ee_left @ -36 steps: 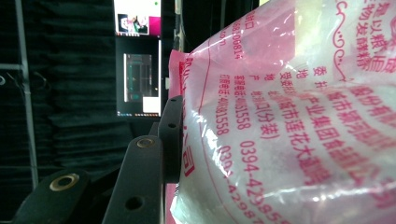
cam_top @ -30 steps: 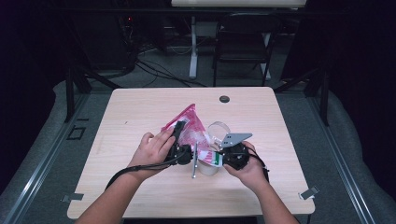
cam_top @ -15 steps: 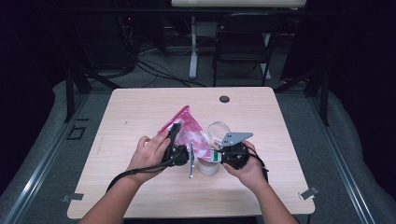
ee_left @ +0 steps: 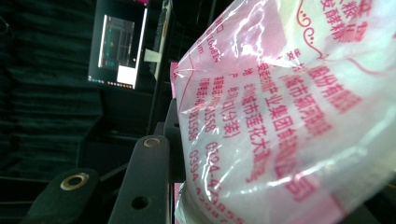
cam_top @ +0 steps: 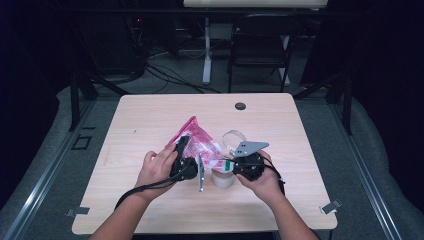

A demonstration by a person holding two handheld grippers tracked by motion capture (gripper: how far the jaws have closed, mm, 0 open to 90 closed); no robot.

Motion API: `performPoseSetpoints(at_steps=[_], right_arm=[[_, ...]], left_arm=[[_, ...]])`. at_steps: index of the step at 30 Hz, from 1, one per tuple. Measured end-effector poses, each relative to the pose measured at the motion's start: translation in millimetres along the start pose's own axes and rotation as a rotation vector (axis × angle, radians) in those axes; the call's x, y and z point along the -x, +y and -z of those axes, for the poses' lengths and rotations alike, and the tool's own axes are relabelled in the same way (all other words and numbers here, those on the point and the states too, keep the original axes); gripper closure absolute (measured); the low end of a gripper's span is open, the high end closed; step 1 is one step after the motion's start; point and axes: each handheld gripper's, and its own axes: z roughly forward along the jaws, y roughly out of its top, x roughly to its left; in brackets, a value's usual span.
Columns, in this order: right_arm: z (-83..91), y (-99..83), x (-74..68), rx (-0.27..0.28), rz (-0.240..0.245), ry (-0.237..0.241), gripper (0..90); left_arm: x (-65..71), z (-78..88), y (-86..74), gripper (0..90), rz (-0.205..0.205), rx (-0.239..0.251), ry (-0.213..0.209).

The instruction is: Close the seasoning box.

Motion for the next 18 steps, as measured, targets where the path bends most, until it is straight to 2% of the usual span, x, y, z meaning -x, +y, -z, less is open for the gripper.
performPoseSetpoints(at_steps=[4, 5, 9, 14, 16, 17, 18], right_arm=[[-2.1, 1.9, -2.0, 0.009, -0.001, 0.005, 90.0], [-2.1, 1.9, -2.0, 0.009, -0.001, 0.005, 90.0], [-1.8, 5.5, -4.1, 0.03, 0.004, 0.008, 90.0], [-2.9, 6.4, -4.9, 0.03, 0.004, 0.009, 90.0], [-3.4, 6.9, -5.6, 0.033, 0.006, 0.007, 90.0], [-3.2, 7.4, -5.9, 0.03, 0.01, 0.004, 90.0], [-3.3, 7.5, -6.1, 0.031, 0.009, 0.005, 90.0]], left_arm=[[4.1, 0.8, -5.4, 68.8, 0.056, -0.017, -0.012], [4.1, 0.8, -5.4, 69.0, 0.056, -0.017, -0.012], [12.0, 2.1, -10.1, 70.0, 0.105, -0.024, -0.029], [20.0, 2.9, -14.6, 70.9, 0.191, -0.032, -0.059], [21.3, 3.2, -15.3, 71.1, 0.203, -0.033, -0.065], [24.5, 3.1, -16.5, 71.3, 0.227, -0.03, -0.071], [24.8, 3.3, -17.4, 71.4, 0.233, -0.033, -0.079]])
